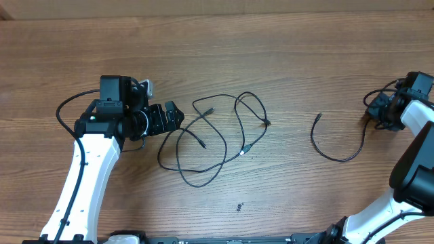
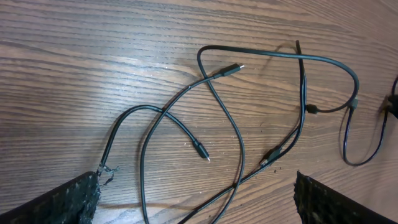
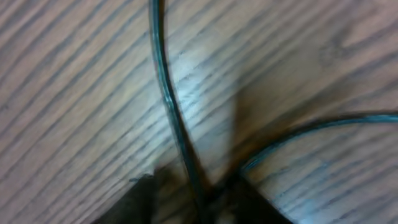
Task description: Untangle cables
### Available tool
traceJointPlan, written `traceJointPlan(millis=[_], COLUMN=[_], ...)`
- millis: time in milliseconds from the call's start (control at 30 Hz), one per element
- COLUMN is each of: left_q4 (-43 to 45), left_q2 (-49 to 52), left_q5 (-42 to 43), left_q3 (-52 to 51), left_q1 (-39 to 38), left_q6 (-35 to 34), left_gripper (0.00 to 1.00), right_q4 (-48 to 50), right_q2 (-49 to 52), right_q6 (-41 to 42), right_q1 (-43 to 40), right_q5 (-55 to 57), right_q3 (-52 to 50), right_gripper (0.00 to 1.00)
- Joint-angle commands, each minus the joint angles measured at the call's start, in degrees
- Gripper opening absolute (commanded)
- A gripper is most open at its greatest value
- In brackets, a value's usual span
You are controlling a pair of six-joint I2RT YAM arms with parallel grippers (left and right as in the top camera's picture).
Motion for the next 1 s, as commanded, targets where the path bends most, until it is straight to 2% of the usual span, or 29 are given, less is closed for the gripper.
traceJointPlan(millis=[0,67,233,567,967], left_q4=[0.07,0.07,0.07,0.07,0.07], left_q2=[0.26,0.26,0.26,0.26,0.26], left_q5=[-0.15,-0.15,-0.15,-0.15,-0.15], left_q3=[0.33,0.33,0.33,0.33,0.33], left_q1=[0.09,0.09,0.09,0.09,0.09], left_q6=[1.09,1.09,1.09,1.09,1.09], left_gripper=[0.99,1.0,1.0,1.0,1.0], right_q4=[0.07,-0.31,-2.1,-7.48,-22.03], right_q2=[0.68,0.66,-0.31,-11.23,-12.87], right_q6=[-0.07,-0.02,0.15,0.11,-0.15], right_q1=[0.33,0.33,0.37,0.37,1.36], right_q5=[0.15,-0.09,-1.36,-2.97,-14.93], right_q3=[-0.26,-0.24,0.17,1.66,1.64], right_gripper=[0.25,0.12,0.04,0.04,0.04])
